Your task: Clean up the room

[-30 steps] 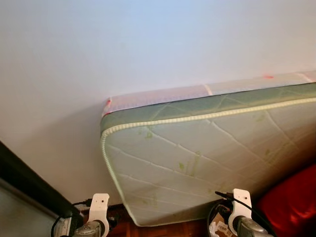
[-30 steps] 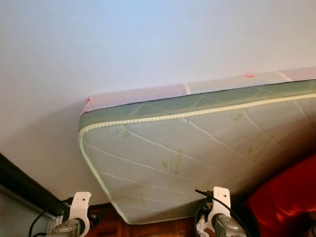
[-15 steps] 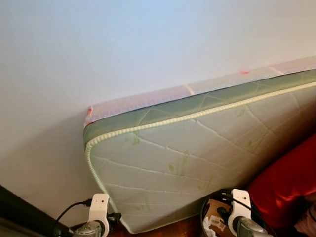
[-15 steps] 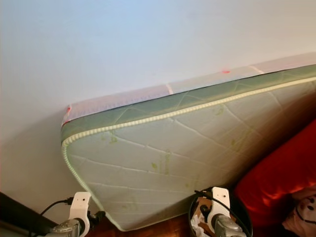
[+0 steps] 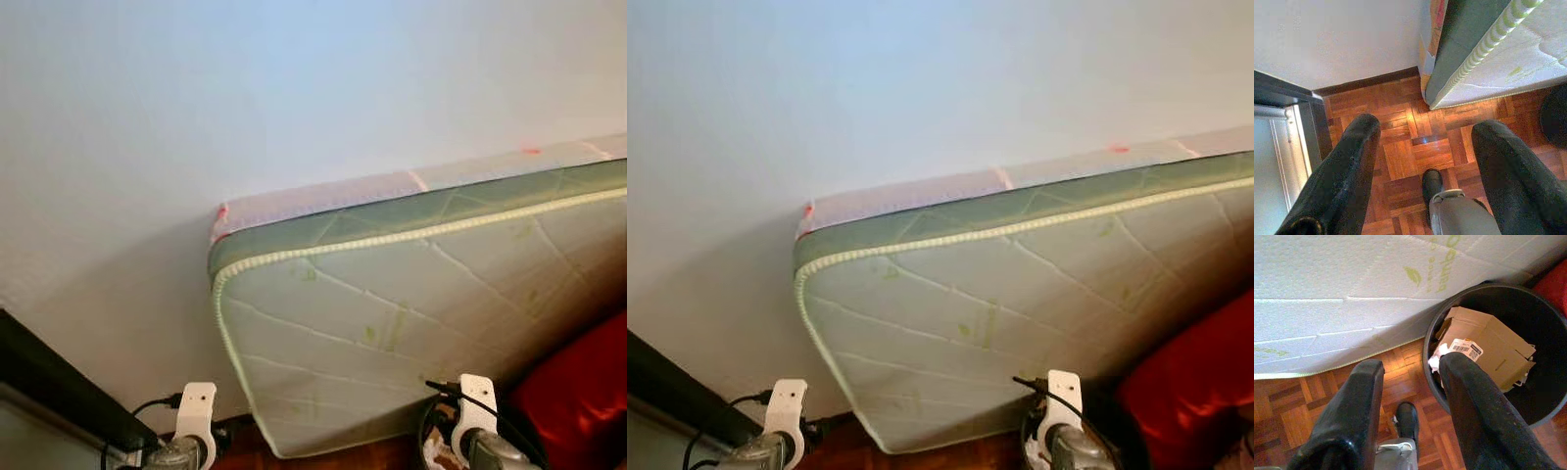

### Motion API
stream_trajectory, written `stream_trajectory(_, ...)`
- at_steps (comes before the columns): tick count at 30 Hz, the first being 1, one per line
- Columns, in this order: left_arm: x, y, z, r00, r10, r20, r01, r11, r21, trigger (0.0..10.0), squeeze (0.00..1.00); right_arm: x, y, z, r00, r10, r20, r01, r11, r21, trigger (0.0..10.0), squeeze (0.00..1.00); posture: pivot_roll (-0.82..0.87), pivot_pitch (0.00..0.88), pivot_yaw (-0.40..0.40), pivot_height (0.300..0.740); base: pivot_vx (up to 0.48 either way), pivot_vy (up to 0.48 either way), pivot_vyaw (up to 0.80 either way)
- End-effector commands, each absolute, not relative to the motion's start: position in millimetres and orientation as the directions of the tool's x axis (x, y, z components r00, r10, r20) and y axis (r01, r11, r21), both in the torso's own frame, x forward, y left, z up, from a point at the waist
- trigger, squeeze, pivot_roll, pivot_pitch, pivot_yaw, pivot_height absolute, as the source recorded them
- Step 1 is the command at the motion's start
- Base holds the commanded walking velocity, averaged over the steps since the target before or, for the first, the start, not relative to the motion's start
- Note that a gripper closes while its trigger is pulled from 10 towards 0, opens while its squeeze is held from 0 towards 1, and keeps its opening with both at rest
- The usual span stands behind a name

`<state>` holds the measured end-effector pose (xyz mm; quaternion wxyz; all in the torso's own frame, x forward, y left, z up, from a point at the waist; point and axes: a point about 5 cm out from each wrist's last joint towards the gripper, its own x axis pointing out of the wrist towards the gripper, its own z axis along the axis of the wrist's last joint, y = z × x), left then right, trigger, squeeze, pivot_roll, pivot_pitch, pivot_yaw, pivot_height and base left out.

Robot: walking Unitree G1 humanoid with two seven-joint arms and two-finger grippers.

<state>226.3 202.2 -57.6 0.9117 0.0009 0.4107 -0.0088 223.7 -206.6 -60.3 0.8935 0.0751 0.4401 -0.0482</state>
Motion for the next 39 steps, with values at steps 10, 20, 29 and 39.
stream_trajectory(10,223.5,203.8,-59.4,0.64,-0.02,-0.768,0.055,0.998,0.019,10.0,0.0,224.7,-207.4,-59.6,0.611,-0.028,-0.791,0.175,0.979,0.101,10.0,0.0,0.08,0.0,0.024,0.74,0.0,-0.144,-0.08)
stream_trajectory(20,223.3,203.6,-59.5,0.641,-0.022,-0.767,0.049,0.999,0.013,10.0,0.0,224.0,-207.3,-60.1,0.6,-0.023,-0.8,0.162,0.982,0.094,10.0,0.0,0.08,0.0,0.025,0.74,0.0,0.0,-0.72)
stream_trajectory(29,223.4,203.5,-59.4,0.641,-0.026,-0.767,0.052,0.999,0.01,10.0,0.0,223.9,-207.0,-60.2,0.596,-0.017,-0.802,0.153,0.984,0.093,10.0,0.0,0.08,0.0,0.025,0.74,0.0,0.0,-0.75)
stream_trajectory(39,223.6,203.5,-59.3,0.643,-0.028,-0.765,0.054,0.998,0.009,10.0,0.0,224.8,-207.2,-59.5,0.613,-0.028,-0.79,0.18,0.978,0.105,10.0,0.0,0.08,0.0,0.026,0.74,0.0,0.0,-0.53)
